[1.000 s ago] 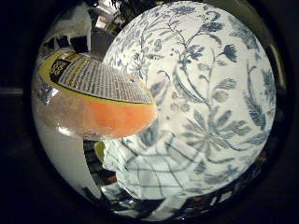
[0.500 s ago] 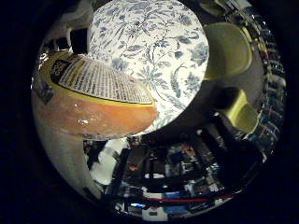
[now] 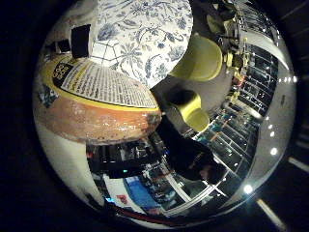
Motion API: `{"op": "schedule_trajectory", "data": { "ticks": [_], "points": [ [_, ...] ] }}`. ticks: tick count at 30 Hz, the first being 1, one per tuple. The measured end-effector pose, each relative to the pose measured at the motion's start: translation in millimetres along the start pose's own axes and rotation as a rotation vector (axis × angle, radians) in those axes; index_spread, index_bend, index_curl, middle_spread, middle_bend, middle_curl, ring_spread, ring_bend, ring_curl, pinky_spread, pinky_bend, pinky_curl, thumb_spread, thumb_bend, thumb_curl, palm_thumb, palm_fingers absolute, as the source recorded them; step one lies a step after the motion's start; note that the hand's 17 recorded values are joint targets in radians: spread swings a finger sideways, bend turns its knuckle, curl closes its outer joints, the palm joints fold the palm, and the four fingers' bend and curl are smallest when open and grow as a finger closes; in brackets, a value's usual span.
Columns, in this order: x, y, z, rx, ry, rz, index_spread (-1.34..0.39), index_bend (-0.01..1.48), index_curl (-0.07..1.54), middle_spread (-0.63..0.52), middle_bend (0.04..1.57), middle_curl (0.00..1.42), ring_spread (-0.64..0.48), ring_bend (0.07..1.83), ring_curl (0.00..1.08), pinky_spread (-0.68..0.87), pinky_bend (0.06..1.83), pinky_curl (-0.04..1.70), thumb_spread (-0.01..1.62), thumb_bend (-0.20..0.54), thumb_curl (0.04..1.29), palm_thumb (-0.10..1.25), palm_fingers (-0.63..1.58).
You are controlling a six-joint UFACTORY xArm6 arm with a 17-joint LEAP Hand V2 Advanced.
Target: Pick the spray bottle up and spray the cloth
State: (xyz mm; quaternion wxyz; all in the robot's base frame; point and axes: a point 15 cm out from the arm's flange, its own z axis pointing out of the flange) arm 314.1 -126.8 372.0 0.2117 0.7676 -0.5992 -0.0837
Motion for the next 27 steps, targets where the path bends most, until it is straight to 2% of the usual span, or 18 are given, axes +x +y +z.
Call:
{"op": "schedule_trajectory", "data": {
  "ticks": [9,15,22,27],
  "points": [
    [-23.7,-15.1,63.1,-0.098,0.124,0.001,-0.17,1.18,0.63,-0.11,1.34,0.59,-0.16,1.45,0.56,-0.22,1.08,1.09,1.1,-0.015,0.61,0.99,1.22],
    [-32.8,-20.6,77.1,-0.112,0.136,0.001,-0.17,1.18,0.63,-0.11,1.34,0.59,-0.16,1.45,0.56,-0.23,1.07,1.1,1.1,-0.013,0.61,0.99,1.22],
    [-35.5,-15.8,70.1,-0.088,0.126,-0.009,-0.17,1.17,0.63,-0.11,1.34,0.59,-0.16,1.45,0.56,-0.23,1.06,1.11,1.1,-0.013,0.6,0.99,1.22],
    [-54.1,-11.6,43.9,0.026,0.073,-0.03,-0.17,1.18,0.63,-0.1,1.33,0.59,-0.16,1.45,0.56,-0.23,1.06,1.11,1.1,-0.012,0.6,1.0,1.22]
  ]
}}
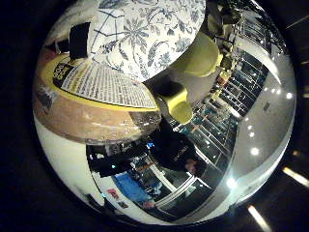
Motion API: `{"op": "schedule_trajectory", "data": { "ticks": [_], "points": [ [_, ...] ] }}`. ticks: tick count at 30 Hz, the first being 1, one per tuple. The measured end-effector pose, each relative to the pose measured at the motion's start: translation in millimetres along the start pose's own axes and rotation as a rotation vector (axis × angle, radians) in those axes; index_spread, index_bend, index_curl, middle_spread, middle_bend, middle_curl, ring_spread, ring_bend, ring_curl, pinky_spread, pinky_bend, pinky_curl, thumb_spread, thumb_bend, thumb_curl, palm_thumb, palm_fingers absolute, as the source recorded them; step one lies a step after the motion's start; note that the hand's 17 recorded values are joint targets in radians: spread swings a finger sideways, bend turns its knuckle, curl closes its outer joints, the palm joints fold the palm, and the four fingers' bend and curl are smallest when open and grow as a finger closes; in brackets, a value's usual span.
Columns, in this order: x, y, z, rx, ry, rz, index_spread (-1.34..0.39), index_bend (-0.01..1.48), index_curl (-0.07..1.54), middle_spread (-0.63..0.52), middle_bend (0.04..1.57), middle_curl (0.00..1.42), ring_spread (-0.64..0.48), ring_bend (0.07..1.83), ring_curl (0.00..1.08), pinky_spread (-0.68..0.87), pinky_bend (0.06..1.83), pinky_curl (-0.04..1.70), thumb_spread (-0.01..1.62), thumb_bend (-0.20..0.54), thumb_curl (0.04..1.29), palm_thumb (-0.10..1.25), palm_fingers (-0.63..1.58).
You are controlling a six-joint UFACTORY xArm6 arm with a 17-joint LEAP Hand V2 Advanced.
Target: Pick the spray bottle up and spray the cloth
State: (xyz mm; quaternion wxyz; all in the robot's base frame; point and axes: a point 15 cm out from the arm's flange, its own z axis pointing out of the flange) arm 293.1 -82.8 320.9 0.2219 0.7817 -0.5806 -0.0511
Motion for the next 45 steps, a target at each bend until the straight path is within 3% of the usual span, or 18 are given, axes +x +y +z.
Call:
{"op": "schedule_trajectory", "data": {
  "ticks": [16,22,26,32,45],
  "points": [
    [-153.8,-44.8,-129.7,0.506,-0.579,-0.207,-0.17,1.19,0.63,-0.09,1.34,0.59,-0.15,1.44,0.56,-0.23,1.04,1.14,1.06,-0.013,0.63,1.03,1.23],
    [-199.9,-64.8,-172.3,0.678,-0.798,-0.371,-0.17,1.19,0.63,-0.09,1.34,0.58,-0.15,1.44,0.56,-0.23,1.04,1.15,1.04,-0.014,0.63,1.04,1.23],
    [-235.3,-81.4,-143.8,0.651,-1.029,-0.392,-0.17,1.19,0.63,-0.09,1.34,0.58,-0.15,1.45,0.56,-0.23,1.04,1.15,1.03,-0.012,0.64,1.05,1.23],
    [-249.6,-117.4,-124.2,0.738,-1.288,-0.361,-0.17,1.19,0.63,-0.09,1.33,0.58,-0.15,1.45,0.56,-0.23,1.04,1.16,1.0,-0.014,0.66,1.07,1.23],
    [-260.8,-175.6,-74.2,0.67,-1.292,-0.357,-0.16,1.18,0.63,-0.09,1.34,0.58,-0.14,1.45,0.56,-0.24,1.03,1.17,0.97,-0.014,0.69,1.07,1.23]
  ]
}}
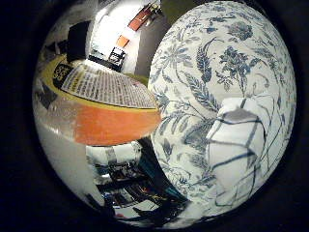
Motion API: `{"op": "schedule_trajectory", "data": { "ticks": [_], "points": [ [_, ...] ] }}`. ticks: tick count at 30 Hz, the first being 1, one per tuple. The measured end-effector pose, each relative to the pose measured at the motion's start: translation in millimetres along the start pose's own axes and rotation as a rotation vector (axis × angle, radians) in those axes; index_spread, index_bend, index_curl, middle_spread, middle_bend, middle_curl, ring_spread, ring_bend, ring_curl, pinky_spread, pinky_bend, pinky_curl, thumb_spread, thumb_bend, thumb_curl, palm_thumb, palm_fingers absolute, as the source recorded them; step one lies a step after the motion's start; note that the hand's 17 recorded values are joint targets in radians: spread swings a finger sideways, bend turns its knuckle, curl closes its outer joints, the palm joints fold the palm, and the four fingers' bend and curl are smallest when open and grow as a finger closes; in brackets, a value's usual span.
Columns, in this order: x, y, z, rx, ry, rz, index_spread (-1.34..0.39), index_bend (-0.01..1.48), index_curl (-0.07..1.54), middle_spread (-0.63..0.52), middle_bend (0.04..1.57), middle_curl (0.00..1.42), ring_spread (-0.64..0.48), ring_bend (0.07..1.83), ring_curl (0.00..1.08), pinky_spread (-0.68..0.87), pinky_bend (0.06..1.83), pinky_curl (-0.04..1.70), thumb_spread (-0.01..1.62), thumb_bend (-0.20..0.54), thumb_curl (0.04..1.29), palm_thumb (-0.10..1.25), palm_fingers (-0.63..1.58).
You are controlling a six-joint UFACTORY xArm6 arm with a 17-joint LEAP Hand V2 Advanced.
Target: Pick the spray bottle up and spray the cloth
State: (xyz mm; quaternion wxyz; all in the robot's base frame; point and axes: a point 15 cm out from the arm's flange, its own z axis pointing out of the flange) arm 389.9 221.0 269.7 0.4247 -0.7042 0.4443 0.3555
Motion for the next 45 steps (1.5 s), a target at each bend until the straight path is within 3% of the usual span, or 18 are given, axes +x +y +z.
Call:
{"op": "schedule_trajectory", "data": {
  "ticks": [20,26,30,32,36,39,41,45],
  "points": [
    [64.9,6.2,36.7,-0.162,0.149,0.035,-0.16,1.18,0.64,-0.08,1.34,0.58,-0.15,1.44,0.55,-0.24,1.02,1.16,0.94,-0.02,0.72,1.0,1.22],
    [75.1,6.6,42.2,-0.162,0.164,0.049,-0.17,1.06,0.63,-0.09,1.3,0.57,-0.15,1.43,0.54,-0.26,1.02,1.09,0.84,-0.032,0.72,0.92,1.19],
    [72.5,7.5,44.1,-0.168,0.164,0.042,-0.22,0.82,0.61,-0.1,1.24,0.57,-0.17,1.35,0.52,-0.31,1.06,1.0,0.68,-0.038,0.73,0.89,1.03],
    [69.3,6.2,42.1,-0.167,0.168,0.03,-0.25,0.61,0.6,-0.15,1.15,0.56,-0.19,1.33,0.53,-0.37,1.08,0.94,0.61,-0.036,0.73,0.88,0.84],
    [61.6,3.1,36.6,-0.164,0.179,0.005,-0.35,0.32,0.53,-0.18,1.01,0.56,-0.24,1.3,0.52,-0.46,1.06,0.85,0.7,-0.027,0.7,0.88,0.52],
    [59.6,1.6,27.3,-0.161,0.197,-0.012,-0.37,0.3,0.52,-0.2,0.95,0.56,-0.25,1.27,0.52,-0.43,0.95,0.82,0.83,-0.027,0.66,0.85,0.38],
    [59.7,0.9,19.3,-0.158,0.211,-0.019,-0.38,0.33,0.52,-0.2,0.92,0.56,-0.25,1.2,0.5,-0.34,0.84,0.79,0.92,-0.029,0.62,0.82,0.28],
    [62.1,1.6,2.9,-0.159,0.243,-0.026,-0.34,0.36,0.52,-0.17,0.81,0.53,-0.16,1.0,0.44,-0.08,0.8,0.78,0.97,-0.035,0.56,0.77,0.14]
  ]
}}
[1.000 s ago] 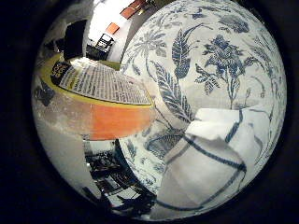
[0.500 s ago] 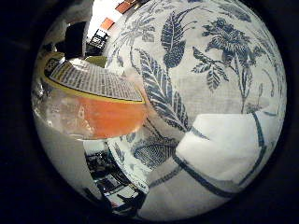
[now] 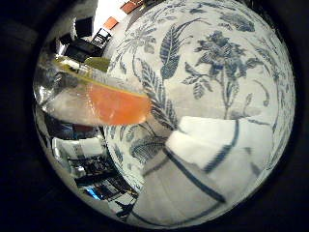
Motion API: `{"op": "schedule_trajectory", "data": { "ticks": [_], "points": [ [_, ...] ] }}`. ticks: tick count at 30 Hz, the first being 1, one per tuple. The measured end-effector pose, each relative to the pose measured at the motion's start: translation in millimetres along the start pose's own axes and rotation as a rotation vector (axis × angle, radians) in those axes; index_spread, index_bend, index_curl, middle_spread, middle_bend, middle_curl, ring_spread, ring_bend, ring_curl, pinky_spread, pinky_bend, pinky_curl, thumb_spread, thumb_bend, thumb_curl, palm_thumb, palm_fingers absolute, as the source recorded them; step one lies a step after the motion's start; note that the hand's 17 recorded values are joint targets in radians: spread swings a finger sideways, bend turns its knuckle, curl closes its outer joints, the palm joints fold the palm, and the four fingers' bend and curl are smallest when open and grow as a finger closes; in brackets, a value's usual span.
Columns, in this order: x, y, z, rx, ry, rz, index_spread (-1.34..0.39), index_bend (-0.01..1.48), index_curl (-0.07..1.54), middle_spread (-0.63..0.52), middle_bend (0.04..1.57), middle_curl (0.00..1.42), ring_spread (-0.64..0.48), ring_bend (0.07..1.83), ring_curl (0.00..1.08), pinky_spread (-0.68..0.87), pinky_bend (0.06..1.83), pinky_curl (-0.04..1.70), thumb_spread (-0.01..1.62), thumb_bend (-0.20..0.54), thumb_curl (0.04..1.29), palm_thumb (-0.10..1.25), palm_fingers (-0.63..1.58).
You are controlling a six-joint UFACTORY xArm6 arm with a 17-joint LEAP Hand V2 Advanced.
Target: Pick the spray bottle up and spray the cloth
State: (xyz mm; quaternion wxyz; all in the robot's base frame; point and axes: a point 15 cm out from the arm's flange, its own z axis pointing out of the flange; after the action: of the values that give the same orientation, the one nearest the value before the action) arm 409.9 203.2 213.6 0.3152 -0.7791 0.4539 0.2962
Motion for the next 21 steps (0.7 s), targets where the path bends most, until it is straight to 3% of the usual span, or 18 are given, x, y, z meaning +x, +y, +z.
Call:
{"op": "schedule_trajectory", "data": {
  "ticks": [3,8,13,21],
  "points": [
    [7.2,2.2,-11.8,-0.004,0.029,0.005,-0.32,0.34,0.49,-0.13,0.74,0.5,-0.05,0.88,0.39,0.21,0.75,0.72,1.0,-0.027,0.52,0.74,0.11],
    [12.4,9.3,-29.2,-0.057,0.108,-0.014,-0.27,0.25,0.44,-0.05,0.6,0.44,0.1,0.73,0.33,0.43,0.67,0.61,1.02,-0.028,0.48,0.71,0.04],
    [14.5,16.5,-42.8,-0.089,0.154,-0.018,-0.26,0.18,0.4,0.03,0.46,0.39,0.17,0.61,0.28,0.5,0.62,0.52,1.03,-0.026,0.44,0.69,0.07],
    [11.1,14.6,-83.4,-0.078,0.172,-0.028,-0.25,0.16,0.34,0.05,0.4,0.37,0.19,0.55,0.26,0.52,0.6,0.44,1.04,-0.023,0.41,0.69,0.12]
  ]
}}
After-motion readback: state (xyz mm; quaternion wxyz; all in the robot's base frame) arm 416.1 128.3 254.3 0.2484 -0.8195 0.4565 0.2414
